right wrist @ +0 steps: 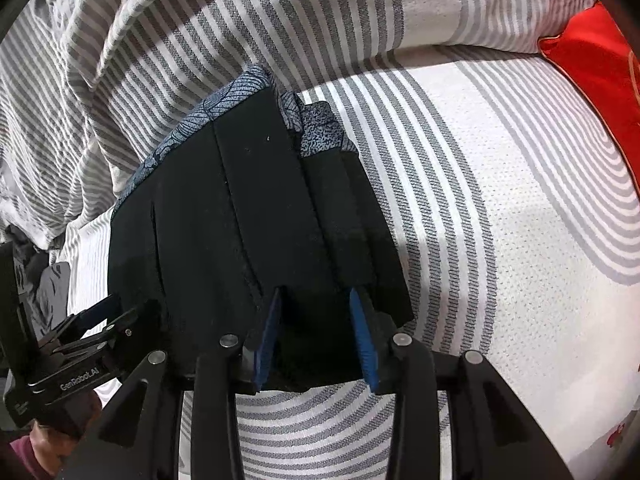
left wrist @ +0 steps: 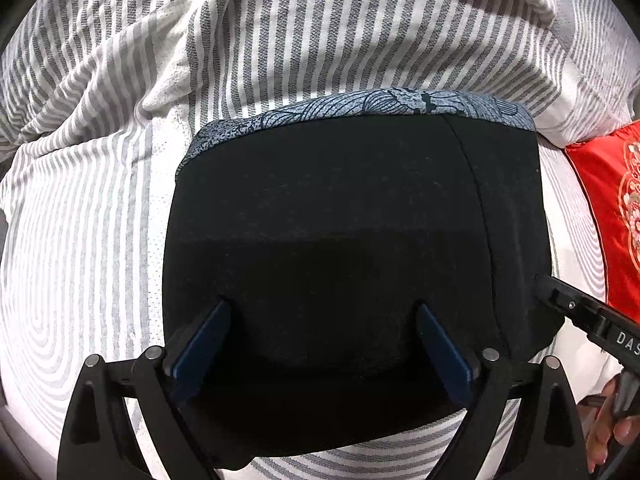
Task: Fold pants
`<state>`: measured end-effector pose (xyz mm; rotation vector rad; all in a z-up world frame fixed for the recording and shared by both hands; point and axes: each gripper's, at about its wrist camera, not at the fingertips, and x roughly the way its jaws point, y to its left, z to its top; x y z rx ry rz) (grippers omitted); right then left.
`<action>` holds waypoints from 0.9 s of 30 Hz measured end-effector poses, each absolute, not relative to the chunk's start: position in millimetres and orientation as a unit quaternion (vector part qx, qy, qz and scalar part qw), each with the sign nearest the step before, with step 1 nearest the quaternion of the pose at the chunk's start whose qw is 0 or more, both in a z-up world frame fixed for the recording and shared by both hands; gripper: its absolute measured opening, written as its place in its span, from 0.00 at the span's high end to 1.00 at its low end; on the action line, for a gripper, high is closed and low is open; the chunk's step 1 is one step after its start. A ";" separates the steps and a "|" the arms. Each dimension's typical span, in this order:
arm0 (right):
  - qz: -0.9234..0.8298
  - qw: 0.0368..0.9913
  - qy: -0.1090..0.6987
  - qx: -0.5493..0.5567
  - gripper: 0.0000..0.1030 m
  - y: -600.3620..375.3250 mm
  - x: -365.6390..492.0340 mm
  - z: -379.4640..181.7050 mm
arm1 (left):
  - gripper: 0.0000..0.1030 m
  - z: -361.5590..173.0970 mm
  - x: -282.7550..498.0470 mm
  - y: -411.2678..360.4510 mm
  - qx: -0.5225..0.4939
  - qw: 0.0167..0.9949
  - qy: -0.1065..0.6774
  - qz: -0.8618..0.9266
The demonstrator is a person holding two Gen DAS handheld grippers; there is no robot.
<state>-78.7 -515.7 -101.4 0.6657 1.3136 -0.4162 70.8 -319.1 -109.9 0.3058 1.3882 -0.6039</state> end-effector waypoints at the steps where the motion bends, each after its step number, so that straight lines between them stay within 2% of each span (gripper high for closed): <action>1: -0.187 0.720 0.597 0.301 0.62 -516.0 -77.7 -101.5 | 0.07 -110.1 70.7 -320.1 0.139 0.717 0.628 -0.268; 10: -0.164 0.712 0.607 0.311 0.60 -522.3 -75.3 -102.8 | 0.05 -113.9 75.3 -324.5 0.130 0.715 0.635 -0.260; 11: -0.160 0.711 0.608 0.315 0.60 -524.2 -75.3 -103.1 | 0.01 -114.1 77.1 -323.6 0.131 0.716 0.636 -0.257; 19: -0.140 0.690 0.620 0.347 0.57 -538.9 -67.2 -94.2 | 0.01 -118.6 87.8 -322.6 0.129 0.707 0.652 -0.242; 27: -0.115 0.735 0.581 0.329 0.53 -554.2 -4.3 -72.5 | 0.01 -119.7 90.3 -324.5 0.130 0.709 0.652 -0.236</action>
